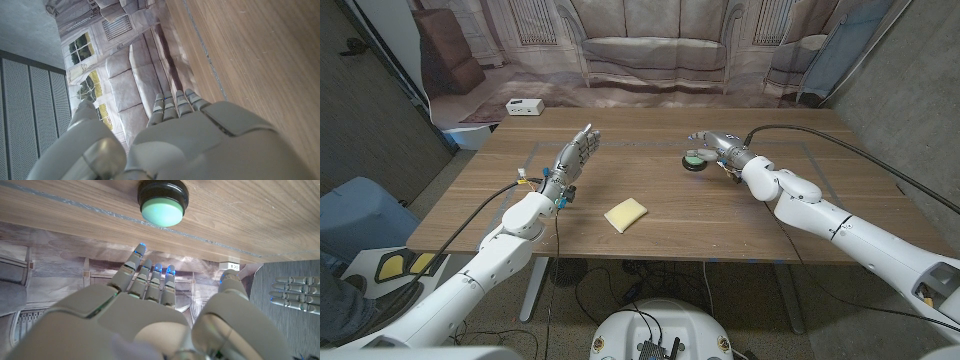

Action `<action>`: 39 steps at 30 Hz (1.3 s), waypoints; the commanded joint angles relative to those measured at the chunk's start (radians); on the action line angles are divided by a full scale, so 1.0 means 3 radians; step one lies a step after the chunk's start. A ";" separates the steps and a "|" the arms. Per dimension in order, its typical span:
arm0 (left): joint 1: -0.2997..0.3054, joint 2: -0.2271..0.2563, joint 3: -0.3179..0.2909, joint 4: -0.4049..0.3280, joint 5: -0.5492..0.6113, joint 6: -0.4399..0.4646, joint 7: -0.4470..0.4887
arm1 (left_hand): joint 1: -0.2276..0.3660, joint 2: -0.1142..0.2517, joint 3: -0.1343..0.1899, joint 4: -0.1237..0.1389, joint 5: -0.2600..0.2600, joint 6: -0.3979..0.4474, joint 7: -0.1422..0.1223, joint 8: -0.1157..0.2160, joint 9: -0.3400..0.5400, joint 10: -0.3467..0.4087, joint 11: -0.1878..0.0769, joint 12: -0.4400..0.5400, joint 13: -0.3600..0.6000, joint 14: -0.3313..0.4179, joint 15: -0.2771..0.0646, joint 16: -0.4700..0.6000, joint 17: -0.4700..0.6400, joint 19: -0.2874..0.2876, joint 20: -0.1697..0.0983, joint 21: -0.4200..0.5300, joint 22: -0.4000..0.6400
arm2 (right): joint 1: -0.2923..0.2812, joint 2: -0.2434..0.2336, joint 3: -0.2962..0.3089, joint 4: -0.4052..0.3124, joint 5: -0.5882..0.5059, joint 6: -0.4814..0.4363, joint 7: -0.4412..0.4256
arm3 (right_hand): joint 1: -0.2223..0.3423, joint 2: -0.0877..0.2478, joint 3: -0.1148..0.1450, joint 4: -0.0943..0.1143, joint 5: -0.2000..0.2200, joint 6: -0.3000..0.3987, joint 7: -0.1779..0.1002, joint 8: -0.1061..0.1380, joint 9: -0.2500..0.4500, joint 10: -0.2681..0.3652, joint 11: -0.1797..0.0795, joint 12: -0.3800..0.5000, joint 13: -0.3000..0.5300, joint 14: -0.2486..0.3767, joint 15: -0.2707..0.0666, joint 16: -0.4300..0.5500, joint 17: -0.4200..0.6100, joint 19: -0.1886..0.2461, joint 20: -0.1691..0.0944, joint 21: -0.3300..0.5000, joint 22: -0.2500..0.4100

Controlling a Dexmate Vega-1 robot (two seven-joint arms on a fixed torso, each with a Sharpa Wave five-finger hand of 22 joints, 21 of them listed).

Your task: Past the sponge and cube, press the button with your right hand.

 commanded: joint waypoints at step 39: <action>-0.0064 -0.0033 0.0063 -0.0019 0.0051 0.0043 0.0015 | 0.0005 0.0045 0.0003 -0.0024 -0.0013 0.0026 0.0005 -0.0005 0.0012 0.0015 0.0011 -0.0002 0.0009 0.0033 -0.0002 -0.0002 0.0014 0.0034 0.0023 -0.0037 0.0012 | -0.0525 0.0033 0.0731 0.0195 0.1412 0.0996 -0.0465 | -0.0007 -0.0016 0.0003 -0.0010 -0.0015 0.0054 0.0075 0.0025 0.0009 0.0045 0.0076 0.0003 0.0008 -0.0035 0.0029 -0.0002 0.0028 -0.0003 0.0010 -0.0031 0.0002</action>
